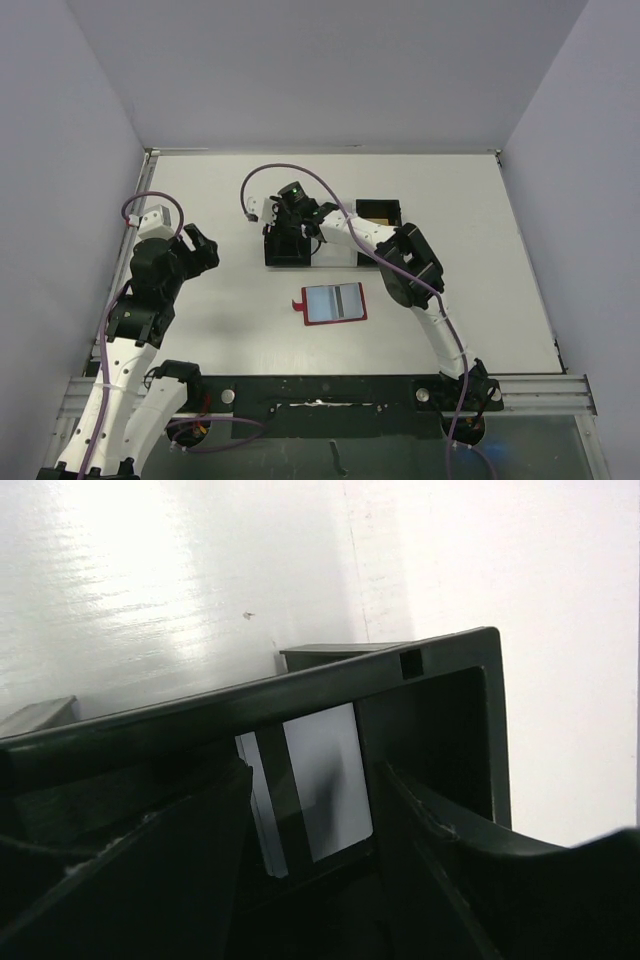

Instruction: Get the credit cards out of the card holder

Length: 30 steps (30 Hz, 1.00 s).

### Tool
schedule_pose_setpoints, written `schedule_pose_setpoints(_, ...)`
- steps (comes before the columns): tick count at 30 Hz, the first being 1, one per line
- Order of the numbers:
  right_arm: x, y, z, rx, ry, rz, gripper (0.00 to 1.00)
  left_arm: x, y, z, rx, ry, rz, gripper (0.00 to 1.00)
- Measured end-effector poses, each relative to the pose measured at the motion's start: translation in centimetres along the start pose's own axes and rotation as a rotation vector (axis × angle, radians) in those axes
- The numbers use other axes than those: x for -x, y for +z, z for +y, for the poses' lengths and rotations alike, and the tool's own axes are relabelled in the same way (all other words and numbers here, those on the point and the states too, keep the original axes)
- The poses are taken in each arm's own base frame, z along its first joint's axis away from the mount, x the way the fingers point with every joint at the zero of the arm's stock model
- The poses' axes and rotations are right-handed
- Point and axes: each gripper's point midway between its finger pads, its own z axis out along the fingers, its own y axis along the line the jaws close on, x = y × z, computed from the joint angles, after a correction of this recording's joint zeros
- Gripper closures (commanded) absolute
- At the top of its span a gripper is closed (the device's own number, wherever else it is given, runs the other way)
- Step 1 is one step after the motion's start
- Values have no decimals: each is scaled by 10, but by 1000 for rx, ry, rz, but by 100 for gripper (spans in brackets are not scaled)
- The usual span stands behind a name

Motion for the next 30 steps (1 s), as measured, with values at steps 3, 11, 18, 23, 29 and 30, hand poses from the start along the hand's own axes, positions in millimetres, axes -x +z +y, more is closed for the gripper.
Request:
schedule_pose_setpoints(3, 2, 0, 2, 15, 24, -17, 45, 0, 0, 0, -2, 0, 0, 26)
schedule_pose_setpoints(11, 26, -30, -11, -11, 124, -99, 39, -4, 1, -4, -21, 6, 19, 26)
schedule_pose_setpoints(18, 43, -158, -34, -232, 408, -290, 4, -14, 2, -30, -176, 23, 71, 17)
schedule_pose_setpoints(23, 8, -235, -37, -400, 739, -369, 2, -21, 2, -58, -333, 29, 114, 16)
schedule_pose_setpoints(29, -51, -261, 2, -428, 1053, -336, 2, -56, 1, -107, -575, -42, 213, 18)
schedule_pose_setpoints(30, -60, -260, 16, -412, 1089, -322, 2, -69, -2, -118, -610, -33, 248, 18)
